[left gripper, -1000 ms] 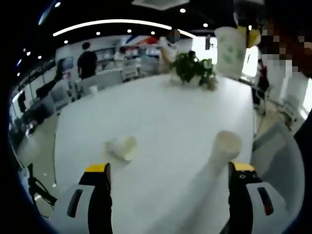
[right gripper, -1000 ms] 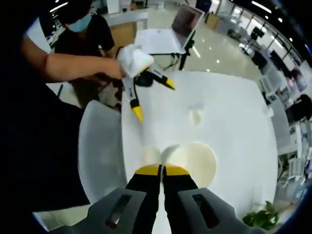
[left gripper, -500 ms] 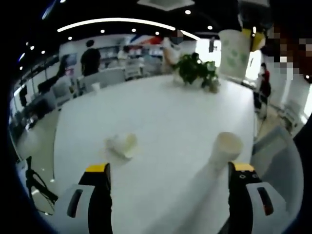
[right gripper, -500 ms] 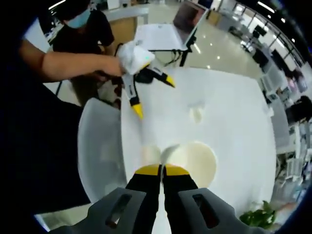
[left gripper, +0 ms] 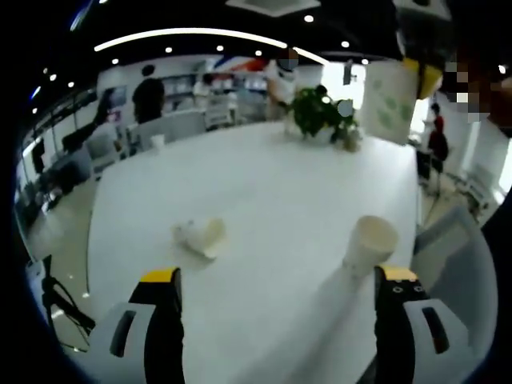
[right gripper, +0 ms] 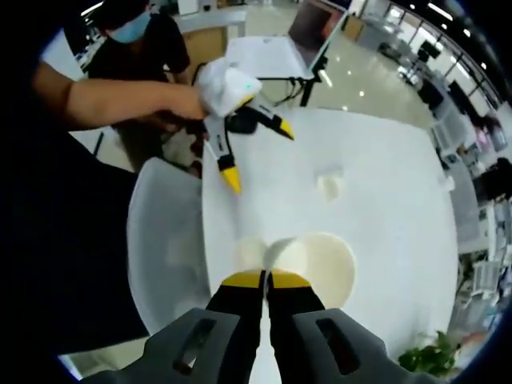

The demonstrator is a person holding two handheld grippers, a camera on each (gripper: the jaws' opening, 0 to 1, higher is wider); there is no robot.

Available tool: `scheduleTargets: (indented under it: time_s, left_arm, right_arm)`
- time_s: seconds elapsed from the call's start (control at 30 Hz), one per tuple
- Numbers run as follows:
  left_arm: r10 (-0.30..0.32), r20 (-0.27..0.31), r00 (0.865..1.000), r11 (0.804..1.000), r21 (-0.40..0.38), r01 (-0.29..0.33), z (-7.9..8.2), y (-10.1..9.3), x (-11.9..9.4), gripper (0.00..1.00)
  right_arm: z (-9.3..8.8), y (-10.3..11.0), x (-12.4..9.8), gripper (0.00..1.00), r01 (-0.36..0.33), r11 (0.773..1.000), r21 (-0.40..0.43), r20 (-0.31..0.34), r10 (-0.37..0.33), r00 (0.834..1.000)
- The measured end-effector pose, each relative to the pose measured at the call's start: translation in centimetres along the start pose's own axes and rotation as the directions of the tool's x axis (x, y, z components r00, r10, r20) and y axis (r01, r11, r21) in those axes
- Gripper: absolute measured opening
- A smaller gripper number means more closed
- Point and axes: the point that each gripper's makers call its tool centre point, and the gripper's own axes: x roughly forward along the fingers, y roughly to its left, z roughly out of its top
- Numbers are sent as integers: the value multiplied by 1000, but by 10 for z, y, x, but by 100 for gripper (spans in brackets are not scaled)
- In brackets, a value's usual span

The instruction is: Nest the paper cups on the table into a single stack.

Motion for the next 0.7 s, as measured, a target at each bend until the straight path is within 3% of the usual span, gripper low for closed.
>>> scheduleTargets:
  time_s: [0.3, 0.53, 0.7]
  left_arm:
    - [4, 5, 1000, 1000, -5, -4, 2, 5, 2, 98]
    - [10, 10, 1000, 1000, -14, -10, 3, 10, 3, 98]
    - [13, 11, 1000, 1000, -23, -13, 1, 11, 3, 98]
  right_arm:
    - [-1, 4, 14, 0, -21, 1000, -1, -4, 21, 1000]
    - [-5, 6, 21, 0, 10, 1000, -24, -46, -11, 999]
    - [-8, 8, 24, 0, 20, 1000, 8, -52, -19, 998]
